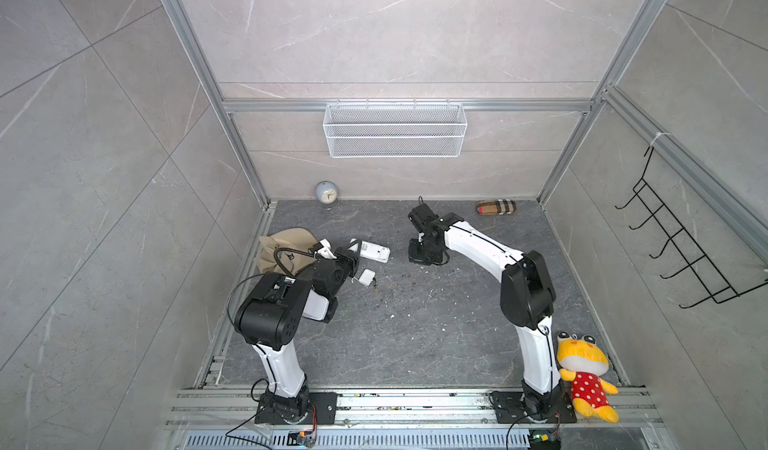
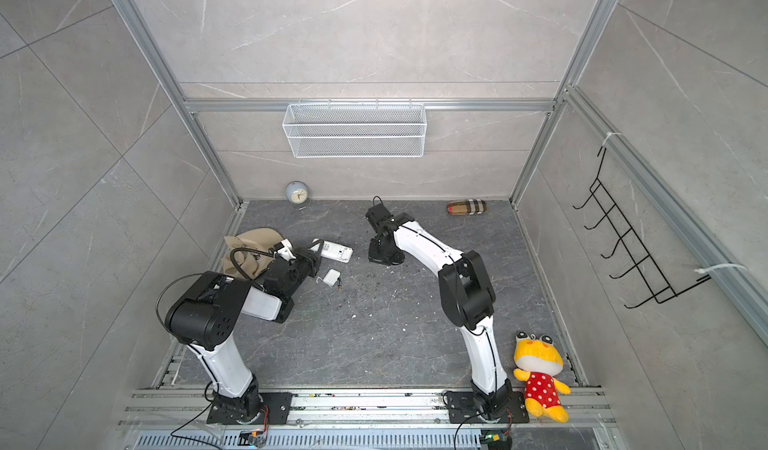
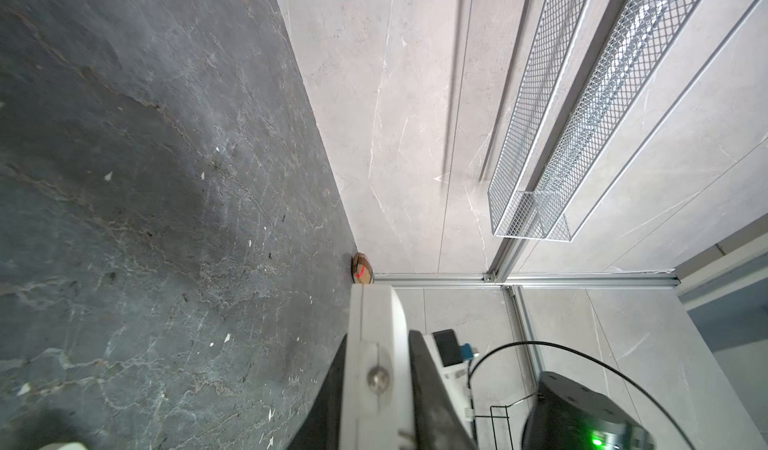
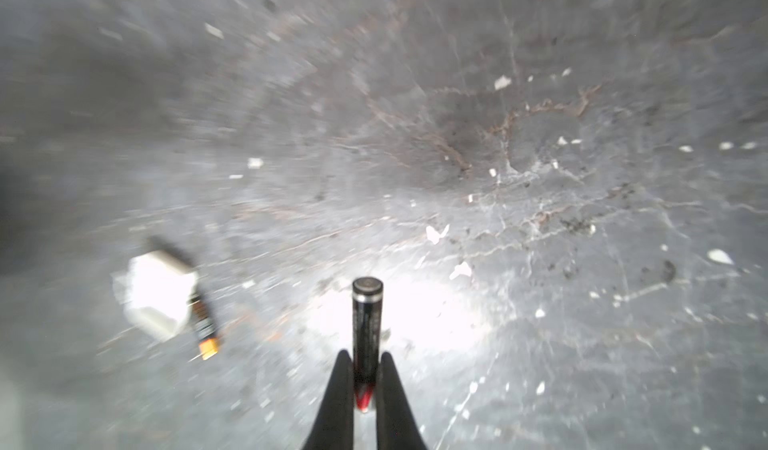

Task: Load the batteries into the remote control
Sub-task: 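Lift the battery with the right gripper and carry it to the remote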

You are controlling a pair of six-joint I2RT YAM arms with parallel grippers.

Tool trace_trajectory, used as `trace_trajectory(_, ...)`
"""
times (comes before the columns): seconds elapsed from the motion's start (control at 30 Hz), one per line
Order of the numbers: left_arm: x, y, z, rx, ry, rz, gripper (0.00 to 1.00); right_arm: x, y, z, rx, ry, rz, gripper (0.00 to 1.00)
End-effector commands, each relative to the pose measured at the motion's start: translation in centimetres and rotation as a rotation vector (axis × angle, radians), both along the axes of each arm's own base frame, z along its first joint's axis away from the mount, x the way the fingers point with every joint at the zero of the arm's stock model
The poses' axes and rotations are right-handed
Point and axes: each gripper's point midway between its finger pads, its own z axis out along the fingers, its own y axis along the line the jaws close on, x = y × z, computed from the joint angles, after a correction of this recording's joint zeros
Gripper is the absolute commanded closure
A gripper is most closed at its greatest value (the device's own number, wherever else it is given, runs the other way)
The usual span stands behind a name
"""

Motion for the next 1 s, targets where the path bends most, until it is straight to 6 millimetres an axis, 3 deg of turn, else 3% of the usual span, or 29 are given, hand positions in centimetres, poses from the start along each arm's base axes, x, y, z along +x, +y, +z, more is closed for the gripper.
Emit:
trace_trajectory(0.0,0.6,-1.1,3.3,-0.039,-0.104,-0.043,0.98,-2.4,1.1,3.1,0.117,0.023,0.015,0.99)
trace_trajectory(0.2,0.6,-2.2,4.2,-0.036,-0.132,-0.087,0.97,-3.9,3.1,5.8,0.321,0.023,0.021,0.98)
trace_trajectory(0.4,0.9,-2.7,3.2,-0.051,-0.101,-0.083,0.97,-3.9,4.5,7.0,0.426,0.026,-0.002,0.98)
trace_trajectory(0.73,1.5,-3.7,2.3,-0.055,-0.083,-0.109,0.97,-3.1,6.6,7.6,0.484,0.041,0.004,0.98)
trace_trajectory(0.97,1.6,-4.2,3.0,-0.06,-0.102,-0.128,0.97,-2.6,7.5,7.1,0.491,0.058,0.003,0.97)
